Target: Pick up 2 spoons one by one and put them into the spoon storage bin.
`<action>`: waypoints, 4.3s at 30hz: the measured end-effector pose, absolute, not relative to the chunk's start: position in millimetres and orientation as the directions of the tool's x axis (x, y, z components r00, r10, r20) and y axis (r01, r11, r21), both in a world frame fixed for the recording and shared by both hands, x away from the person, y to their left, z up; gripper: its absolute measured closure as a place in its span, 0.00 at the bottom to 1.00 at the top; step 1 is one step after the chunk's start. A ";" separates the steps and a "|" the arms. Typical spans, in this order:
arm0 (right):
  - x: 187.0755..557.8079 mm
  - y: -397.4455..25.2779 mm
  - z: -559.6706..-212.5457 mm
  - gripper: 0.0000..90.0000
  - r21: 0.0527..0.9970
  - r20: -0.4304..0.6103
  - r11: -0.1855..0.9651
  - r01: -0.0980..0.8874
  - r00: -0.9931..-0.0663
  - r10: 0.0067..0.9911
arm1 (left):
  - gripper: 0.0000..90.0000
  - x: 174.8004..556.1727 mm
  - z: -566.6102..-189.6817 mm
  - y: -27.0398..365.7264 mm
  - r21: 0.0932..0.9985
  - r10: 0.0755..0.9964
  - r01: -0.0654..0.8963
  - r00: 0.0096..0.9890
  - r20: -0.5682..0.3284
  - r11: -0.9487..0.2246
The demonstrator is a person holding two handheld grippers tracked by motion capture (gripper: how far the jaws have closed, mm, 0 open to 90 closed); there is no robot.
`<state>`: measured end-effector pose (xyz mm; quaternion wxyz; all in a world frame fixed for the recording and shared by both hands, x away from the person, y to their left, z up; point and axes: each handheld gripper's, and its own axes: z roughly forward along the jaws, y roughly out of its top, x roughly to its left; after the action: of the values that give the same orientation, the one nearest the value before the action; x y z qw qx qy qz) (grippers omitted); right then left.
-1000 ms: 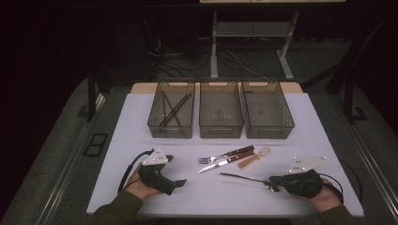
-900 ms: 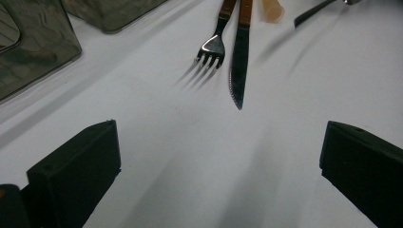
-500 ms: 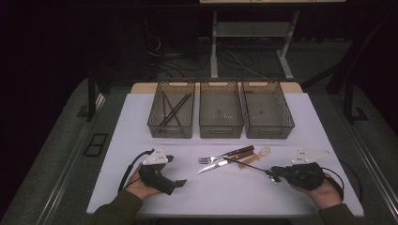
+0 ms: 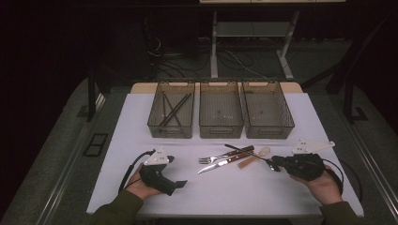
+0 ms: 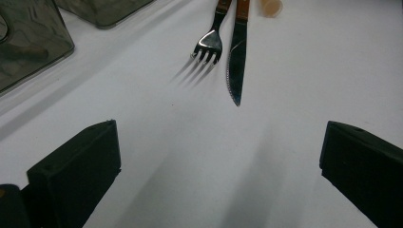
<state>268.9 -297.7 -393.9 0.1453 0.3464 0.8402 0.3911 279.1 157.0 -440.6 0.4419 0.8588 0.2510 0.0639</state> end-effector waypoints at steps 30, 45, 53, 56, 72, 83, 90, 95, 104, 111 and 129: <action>332.3 -267.7 -361.9 0.98 0.796 0.006 0.351 0.494 -0.586 0.810 | 0.00 279.5 -440.7 156.5 0.792 0.480 0.368 0.870 -0.109 -0.487; 387.5 -223.7 -349.4 0.98 0.798 -0.014 0.322 0.510 -0.517 0.856 | 0.00 279.9 -440.8 157.2 0.801 0.482 0.378 0.867 -0.129 -0.465; 409.9 -196.9 -356.1 0.98 0.782 -0.035 0.336 0.525 -0.500 0.865 | 0.00 277.8 -440.9 154.9 0.809 0.481 0.378 0.866 -0.137 -0.451; 416.1 -189.6 -360.7 0.98 0.771 -0.052 0.349 0.533 -0.493 0.868 | 0.00 278.0 -441.0 154.9 0.809 0.480 0.378 0.867 -0.138 -0.450; 425.9 -171.8 -386.3 0.93 0.724 -0.041 0.377 0.578 -0.509 0.860 | 0.00 277.6 -441.2 154.2 0.808 0.475 0.377 0.869 -0.139 -0.453; 420.5 -185.9 -377.0 0.75 0.778 0.036 0.314 0.545 -0.537 0.843 | 0.00 277.5 -441.3 153.9 0.808 0.475 0.375 0.869 -0.137 -0.454; 409.8 -204.3 -371.0 0.70 0.793 0.065 0.303 0.529 -0.568 0.820 | 0.00 277.9 -441.3 154.1 0.805 0.472 0.372 0.871 -0.132 -0.462; 398.8 -215.5 -369.4 0.69 0.801 0.068 0.309 0.512 -0.591 0.803 | 0.00 277.8 -441.4 153.8 0.804 0.473 0.372 0.871 -0.130 -0.464; 378.5 -229.0 -373.0 0.87 0.781 0.039 0.381 0.494 -0.648 0.760 | 0.00 277.6 -441.6 153.6 0.803 0.474 0.374 0.871 -0.133 -0.463; 366.3 -238.8 -384.0 1.00 0.743 0.037 0.435 0.509 -0.680 0.733 | 0.00 277.8 -441.3 154.1 0.798 0.468 0.368 0.875 -0.124 -0.477; 359.2 -243.8 -431.2 1.00 0.542 -0.020 0.597 0.591 -0.701 0.712 | 0.00 277.6 -440.9 154.2 0.798 0.466 0.366 0.876 -0.122 -0.479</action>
<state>359.2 -243.8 -431.2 0.1180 0.3679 0.8859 0.2569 277.6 154.2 -440.9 0.4493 0.8581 0.2422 0.0555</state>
